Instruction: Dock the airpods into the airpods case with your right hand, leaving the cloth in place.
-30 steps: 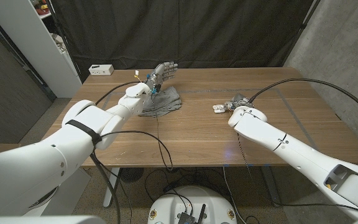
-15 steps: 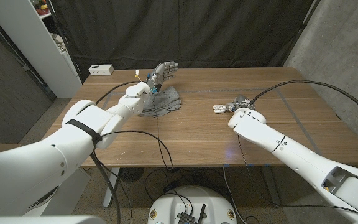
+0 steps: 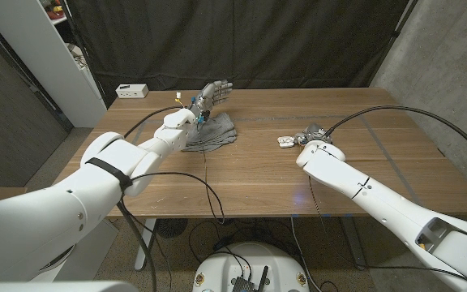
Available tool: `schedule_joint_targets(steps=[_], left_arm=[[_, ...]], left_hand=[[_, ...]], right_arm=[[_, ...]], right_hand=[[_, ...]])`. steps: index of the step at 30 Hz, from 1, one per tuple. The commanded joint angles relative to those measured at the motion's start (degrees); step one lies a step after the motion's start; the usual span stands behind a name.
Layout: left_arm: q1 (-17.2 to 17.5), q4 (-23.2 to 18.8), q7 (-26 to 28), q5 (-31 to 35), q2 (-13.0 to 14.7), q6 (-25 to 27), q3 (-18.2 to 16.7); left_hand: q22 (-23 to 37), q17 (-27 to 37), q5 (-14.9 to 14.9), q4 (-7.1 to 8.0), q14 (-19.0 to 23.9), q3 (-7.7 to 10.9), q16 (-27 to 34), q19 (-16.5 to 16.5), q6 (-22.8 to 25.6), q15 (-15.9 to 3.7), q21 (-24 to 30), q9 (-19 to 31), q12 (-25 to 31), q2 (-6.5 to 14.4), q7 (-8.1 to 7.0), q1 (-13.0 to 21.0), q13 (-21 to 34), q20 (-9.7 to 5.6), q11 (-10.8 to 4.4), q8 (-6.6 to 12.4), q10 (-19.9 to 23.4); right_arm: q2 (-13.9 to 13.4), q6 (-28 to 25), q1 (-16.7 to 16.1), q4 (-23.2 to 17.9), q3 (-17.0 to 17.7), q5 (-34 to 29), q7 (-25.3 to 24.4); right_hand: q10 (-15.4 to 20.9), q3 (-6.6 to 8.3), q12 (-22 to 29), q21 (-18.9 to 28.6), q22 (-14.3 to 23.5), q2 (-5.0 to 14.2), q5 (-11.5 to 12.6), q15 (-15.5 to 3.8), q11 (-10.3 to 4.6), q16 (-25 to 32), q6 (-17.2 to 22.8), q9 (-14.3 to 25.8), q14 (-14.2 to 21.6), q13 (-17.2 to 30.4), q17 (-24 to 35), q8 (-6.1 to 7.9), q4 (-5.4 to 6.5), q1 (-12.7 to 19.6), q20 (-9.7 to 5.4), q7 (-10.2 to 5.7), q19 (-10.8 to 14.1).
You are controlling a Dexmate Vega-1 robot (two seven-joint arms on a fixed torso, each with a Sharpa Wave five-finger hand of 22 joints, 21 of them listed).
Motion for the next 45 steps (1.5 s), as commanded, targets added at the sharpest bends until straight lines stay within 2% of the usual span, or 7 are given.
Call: schedule_joint_targets(steps=[1, 11, 14, 23, 24, 32, 45], left_arm=[[0.18, -0.07, -0.4, -0.18, 0.27, -0.1, -0.07], [0.24, -0.05, -0.55, -0.23, 0.38, 0.12, -0.07], [0.25, -0.03, -0.56, -0.25, 0.41, 0.33, -0.07], [-0.01, 0.14, -0.21, -0.13, 0.4, 1.31, 0.04], [-0.08, 0.19, -0.11, -0.1, 0.37, 1.51, 0.06], [-0.72, 0.48, 0.64, 0.12, 0.08, 3.39, 0.23], [-0.79, 0.56, 1.01, 0.17, 0.04, 4.24, 0.1]], left_hand=[[0.2, 0.07, 0.39, 0.0, -0.16, 0.18, 0.09, -0.27, 0.38, 0.01, 0.36, -0.06, -0.09, -0.04, 0.24, -0.31, 0.3, 0.04, 0.04, -0.05, 0.29], [0.19, 0.07, 0.39, -0.03, -0.25, 0.16, 0.06, -0.24, 0.4, -0.02, 0.37, -0.08, -0.08, -0.11, 0.33, -0.37, 0.3, 0.01, 0.09, -0.06, 0.33], [0.19, 0.07, 0.39, -0.03, -0.2, 0.16, 0.08, -0.27, 0.44, -0.01, 0.36, -0.08, -0.07, -0.12, 0.35, -0.4, 0.31, -0.04, 0.06, -0.04, 0.37], [0.19, 0.07, 0.4, -0.04, -0.24, 0.16, 0.07, -0.23, 0.43, 0.11, 0.38, -0.09, -0.08, -0.15, 0.3, -0.45, 0.31, -0.09, 0.13, -0.05, 0.37], [0.19, 0.07, 0.4, -0.05, -0.25, 0.16, 0.06, -0.24, 0.44, 0.04, 0.37, -0.09, -0.07, -0.16, 0.26, -0.46, 0.31, -0.07, 0.12, -0.05, 0.4], [0.19, 0.07, 0.41, -0.06, -0.27, 0.18, 0.06, -0.25, 0.5, 0.12, 0.37, -0.1, -0.12, -0.17, 0.23, -0.49, 0.32, 0.0, 0.19, -0.04, 0.28], [0.19, 0.07, 0.42, -0.08, -0.24, 0.22, 0.07, -0.25, 0.5, 0.01, 0.38, -0.11, -0.09, -0.17, 0.18, -0.55, 0.33, -0.11, 0.1, -0.05, 0.38]], right_arm=[[0.98, 0.34, -0.42, 1.27, 0.33, -0.57, -1.02], [1.01, 1.8, -1.01, 1.91, 0.84, -0.78, -1.42], [0.93, 2.63, -1.19, 2.12, 0.83, -1.04, -1.61], [1.4, 4.54, -1.89, 2.58, 1.14, -1.28, -2.01], [1.48, 4.77, -2.0, 2.58, 1.23, -1.34, -2.16], [1.56, 6.76, -2.89, 2.01, 1.54, -2.24, -3.2], [1.7, 8.4, -2.73, 3.29, 1.74, -2.32, -2.11]], right_hand=[[0.66, 0.18, 0.65, 0.13, 0.06, -0.06, 0.19, -7.23, 0.43, 0.43, 0.58, 0.11, 0.92, -0.03, 0.09, -0.21, -0.4, 0.41, -0.23, 0.36, 0.02], [0.7, 0.36, 0.63, 0.06, 0.07, -0.05, 0.21, -7.23, 0.29, 0.53, 0.68, 0.01, 1.43, 0.04, 0.01, -0.31, -0.52, 0.52, -0.3, 0.54, -0.16], [1.07, 0.44, 0.78, 0.17, 0.08, -0.03, 0.22, -7.29, 0.65, 0.6, 0.7, -0.03, 1.68, 0.1, 0.0, -0.36, -0.58, 0.59, 0.27, 0.62, 0.08], [1.85, 0.79, 1.06, 0.22, 0.1, -0.05, 0.31, -7.26, 1.01, 0.48, 1.4, -0.15, 2.17, 0.21, -0.26, -0.25, -0.81, 0.89, 0.43, 1.36, 0.2], [2.15, 0.89, 1.14, 0.23, 0.1, -0.09, 0.33, -7.2, 0.55, 0.43, 1.52, -0.18, 2.37, 0.2, -0.37, -0.24, -0.87, 0.97, 0.46, 1.52, 0.22], [3.56, 1.46, 1.57, 0.3, 0.12, -0.27, 0.44, -7.72, 1.4, 0.23, 2.65, -0.36, 3.76, 0.2, -0.98, -0.03, -1.12, 1.3, 0.66, 2.72, 0.39], [3.24, 1.66, 1.33, 0.18, 0.12, -0.24, 0.41, -8.16, 0.83, 0.1, 2.21, -0.32, 3.52, 0.28, -0.87, -0.32, -0.97, 1.22, 0.89, 2.73, 0.07]])
